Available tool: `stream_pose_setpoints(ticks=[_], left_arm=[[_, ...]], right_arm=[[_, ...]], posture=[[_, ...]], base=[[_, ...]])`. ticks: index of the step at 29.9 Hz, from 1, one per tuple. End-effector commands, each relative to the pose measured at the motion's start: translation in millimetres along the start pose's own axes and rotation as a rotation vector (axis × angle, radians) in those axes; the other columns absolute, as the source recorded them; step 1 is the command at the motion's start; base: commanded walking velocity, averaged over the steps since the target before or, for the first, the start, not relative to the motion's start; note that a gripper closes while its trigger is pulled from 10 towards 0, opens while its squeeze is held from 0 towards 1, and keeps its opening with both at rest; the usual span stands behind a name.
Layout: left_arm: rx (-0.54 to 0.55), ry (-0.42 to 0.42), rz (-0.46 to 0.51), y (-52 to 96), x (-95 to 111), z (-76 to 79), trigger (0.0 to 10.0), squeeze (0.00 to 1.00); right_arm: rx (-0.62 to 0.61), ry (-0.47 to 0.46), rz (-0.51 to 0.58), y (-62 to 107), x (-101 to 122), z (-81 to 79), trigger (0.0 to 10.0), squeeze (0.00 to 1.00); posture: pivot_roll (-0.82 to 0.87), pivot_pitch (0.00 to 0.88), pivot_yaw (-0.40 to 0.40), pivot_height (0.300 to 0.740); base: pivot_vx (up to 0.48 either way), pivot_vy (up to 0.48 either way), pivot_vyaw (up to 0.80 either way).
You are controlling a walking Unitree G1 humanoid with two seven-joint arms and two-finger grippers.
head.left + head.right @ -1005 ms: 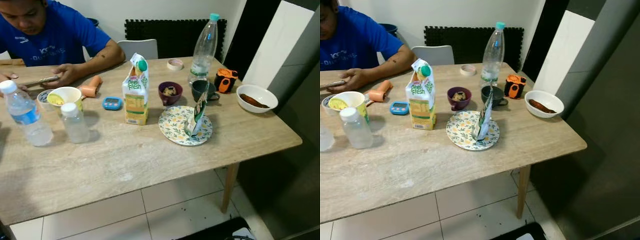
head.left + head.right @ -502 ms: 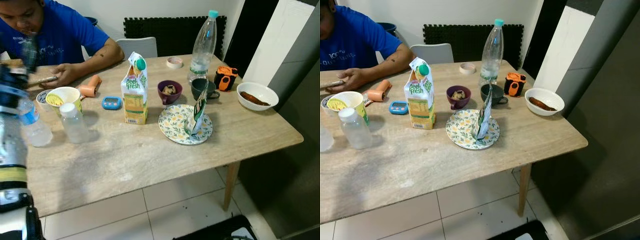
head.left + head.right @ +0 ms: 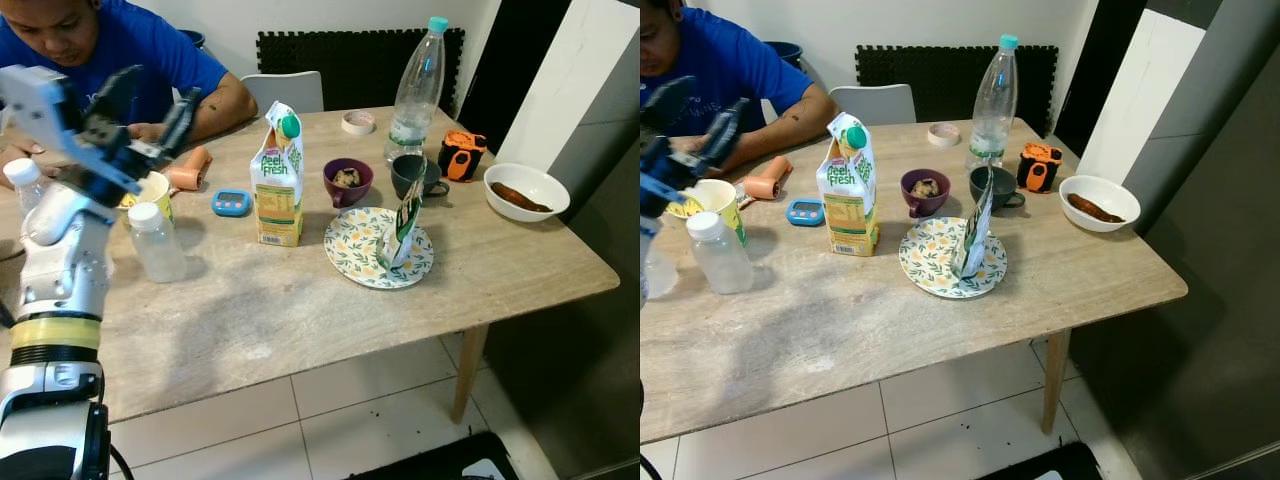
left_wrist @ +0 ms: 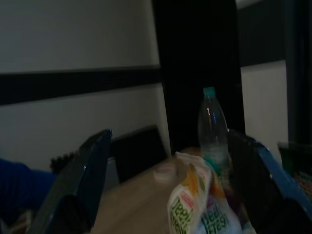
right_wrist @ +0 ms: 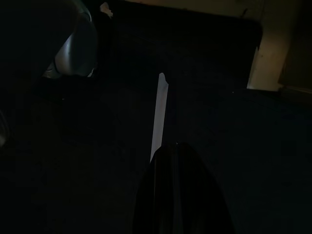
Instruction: Restocking fridge
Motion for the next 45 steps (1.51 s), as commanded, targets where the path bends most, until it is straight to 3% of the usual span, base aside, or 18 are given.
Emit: stream_pose_setpoints(ticks=[1,3,13,17,23,37,40,41,45], left_arm=[[-0.054,-0.042,-0.091,-4.6,-13.1,7.0,10.0,0.0],[-0.08,-0.097,-0.153,-6.9,-18.4,7.5,10.0,0.0],[-0.105,-0.174,-0.239,-10.9,-24.1,3.3,10.0,0.0],[-0.08,-0.273,-0.321,-20.1,-28.0,-8.7,10.0,0.0],[-0.105,-0.371,-0.4,-27.5,-32.5,-11.2,10.0,0.0],[-0.212,-0.544,-0.491,-49.6,-39.7,-0.3,10.0,0.0],[-0.245,-0.633,-0.507,-57.4,-37.6,2.9,10.0,0.0],[-0.279,-0.716,-0.535,-60.6,-39.5,6.1,10.0,0.0],[-0.294,-0.75,-0.542,-64.7,-40.7,9.4,10.0,0.0]], right_arm=[[0.007,-0.003,-0.013,0.7,-6.4,-4.1,10.0,0.0],[0.01,-0.004,-0.016,1.1,-8.8,-5.2,10.0,0.0],[0.02,-0.009,-0.036,3.5,-21.6,-10.6,10.0,0.0],[0.034,-0.023,-0.058,5.7,-33.5,-19.3,10.0,0.0],[0.037,-0.033,-0.059,6.7,-37.5,-23.2,10.0,0.0],[0.029,-0.052,-0.069,10.8,-50.4,-24.5,10.0,0.0],[0.03,-0.055,-0.072,11.9,-53.7,-25.7,10.0,0.0],[0.034,-0.056,-0.073,12.3,-55.2,-27.8,10.0,0.0],[0.037,-0.057,-0.072,12.6,-56.1,-29.5,10.0,0.0]], posture=[[-0.05,0.128,-0.039,0.74],[-0.05,0.139,-0.037,0.74],[-0.05,0.191,-0.024,0.74],[-0.06,0.226,-0.007,0.74],[-0.07,0.247,0.003,0.74],[-0.1,0.308,0.021,0.74],[-0.1,0.321,0.023,0.74],[-0.1,0.327,0.024,0.74],[-0.1,0.336,0.027,0.74]], base=[[0.0,0.0,0.0],[0.0,0.0,0.0],[0.0,0.0,0.0],[0.0,0.0,0.0],[0.0,0.0,0.0],[0.0,0.0,0.0],[0.0,0.0,0.0],[0.0,0.0,0.0],[0.0,0.0,0.0]])
Point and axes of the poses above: a point about 5 cm out from each wrist's last joint towards the gripper, its own y axis pointing back from the gripper into the wrist, its own x axis along the axis of the wrist's last joint, z = x × y, the point moved 1 cm from there along -y, pointing out of the wrist towards the gripper
